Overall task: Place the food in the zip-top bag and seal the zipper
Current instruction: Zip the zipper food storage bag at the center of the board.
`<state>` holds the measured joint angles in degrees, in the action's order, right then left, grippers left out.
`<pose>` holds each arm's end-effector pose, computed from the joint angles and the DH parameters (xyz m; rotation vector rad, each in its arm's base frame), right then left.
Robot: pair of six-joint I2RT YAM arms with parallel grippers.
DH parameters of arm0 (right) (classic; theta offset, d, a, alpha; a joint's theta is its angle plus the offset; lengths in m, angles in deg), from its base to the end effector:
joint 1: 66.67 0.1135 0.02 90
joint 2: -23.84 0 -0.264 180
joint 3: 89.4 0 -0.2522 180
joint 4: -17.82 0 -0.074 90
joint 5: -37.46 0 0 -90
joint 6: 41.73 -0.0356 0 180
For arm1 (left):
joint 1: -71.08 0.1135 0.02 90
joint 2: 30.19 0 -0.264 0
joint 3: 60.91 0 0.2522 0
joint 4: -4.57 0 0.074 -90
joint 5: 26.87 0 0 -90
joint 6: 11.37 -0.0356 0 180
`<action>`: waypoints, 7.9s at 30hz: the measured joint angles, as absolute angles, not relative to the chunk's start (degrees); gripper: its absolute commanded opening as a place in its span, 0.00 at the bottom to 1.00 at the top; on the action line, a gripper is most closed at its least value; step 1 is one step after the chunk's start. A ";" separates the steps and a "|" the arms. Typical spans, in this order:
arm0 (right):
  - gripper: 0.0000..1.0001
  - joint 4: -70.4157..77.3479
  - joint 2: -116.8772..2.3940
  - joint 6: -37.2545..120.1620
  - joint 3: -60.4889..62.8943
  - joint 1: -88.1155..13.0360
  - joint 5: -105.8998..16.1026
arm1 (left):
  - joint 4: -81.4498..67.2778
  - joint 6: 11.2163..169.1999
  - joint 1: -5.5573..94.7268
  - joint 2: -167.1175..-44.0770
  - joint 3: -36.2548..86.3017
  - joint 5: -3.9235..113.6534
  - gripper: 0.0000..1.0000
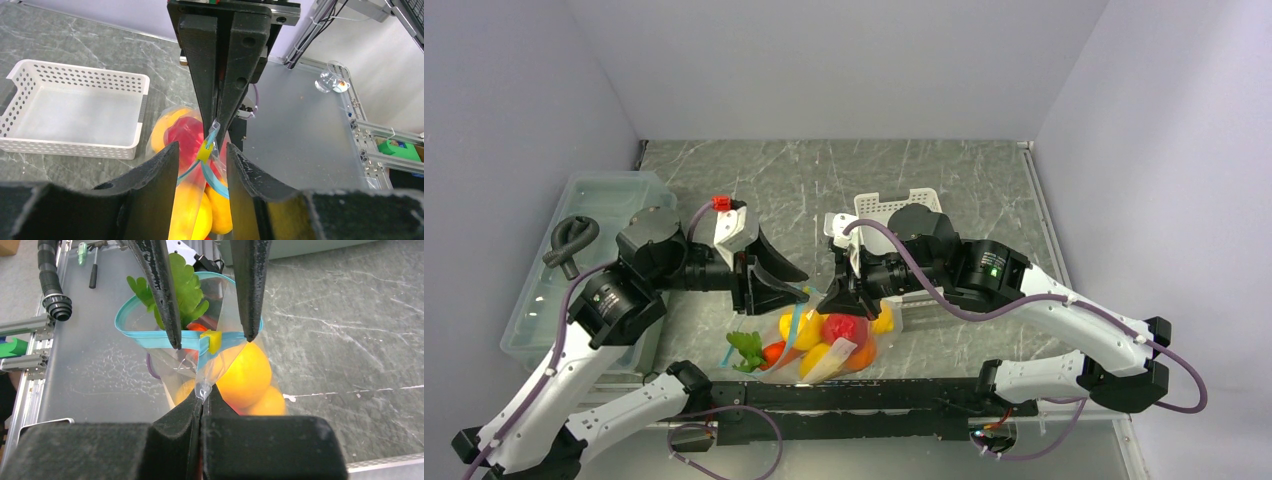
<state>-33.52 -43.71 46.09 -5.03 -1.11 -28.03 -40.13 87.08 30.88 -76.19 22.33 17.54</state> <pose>0.0856 0.2241 0.4342 -1.3695 1.6419 1.1586 0.0871 -0.1069 0.4432 1.0842 1.4857 -1.2846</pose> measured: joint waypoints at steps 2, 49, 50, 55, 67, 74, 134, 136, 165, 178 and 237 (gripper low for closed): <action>0.00 -33.43 -43.71 46.09 -4.96 -1.11 -27.96 | -40.02 87.08 30.88 -76.34 22.33 17.83 0.44; 0.38 -30.00 -41.92 46.38 -3.76 -1.24 -26.13 | -41.26 86.64 30.92 -76.80 22.30 13.52 0.00; 0.39 -29.96 -41.85 46.57 -3.76 -1.24 -25.82 | -41.29 86.64 30.92 -76.80 22.30 13.52 0.00; 0.41 -29.61 -41.94 46.90 -3.76 -1.24 -24.81 | -41.61 86.62 30.92 -76.84 22.30 13.52 0.00; 0.38 -28.78 -45.68 48.13 -3.78 -1.26 -24.46 | -42.45 86.22 30.92 -76.93 22.30 13.46 0.00; 0.03 -28.78 -46.64 48.98 -4.11 -1.26 -23.44 | -42.95 86.18 30.92 -76.93 22.30 13.26 0.00; 0.00 -28.87 -30.79 46.47 -0.22 -0.89 -43.31 | -44.30 83.91 30.92 -74.86 21.54 17.54 0.00; 0.00 -28.76 -30.77 46.33 -0.15 -0.89 -43.24 | -44.57 83.89 30.92 -74.66 21.54 17.57 0.00; 0.60 -31.88 -37.02 58.42 -1.05 -1.24 -30.52 | -53.92 82.68 30.92 -79.93 21.56 16.91 0.00; 0.60 -31.86 -43.67 63.05 -1.95 -1.24 -27.33 | -53.85 82.49 30.92 -80.93 21.56 15.82 0.00; 0.00 -33.15 -42.97 62.66 3.43 -1.33 -28.66 | -83.23 96.63 30.92 -84.25 39.99 40.69 0.00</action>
<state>-33.15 -42.97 62.66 3.43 -1.33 -28.66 -83.23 96.63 30.92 -84.25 39.99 40.69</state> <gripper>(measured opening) 0.019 0.007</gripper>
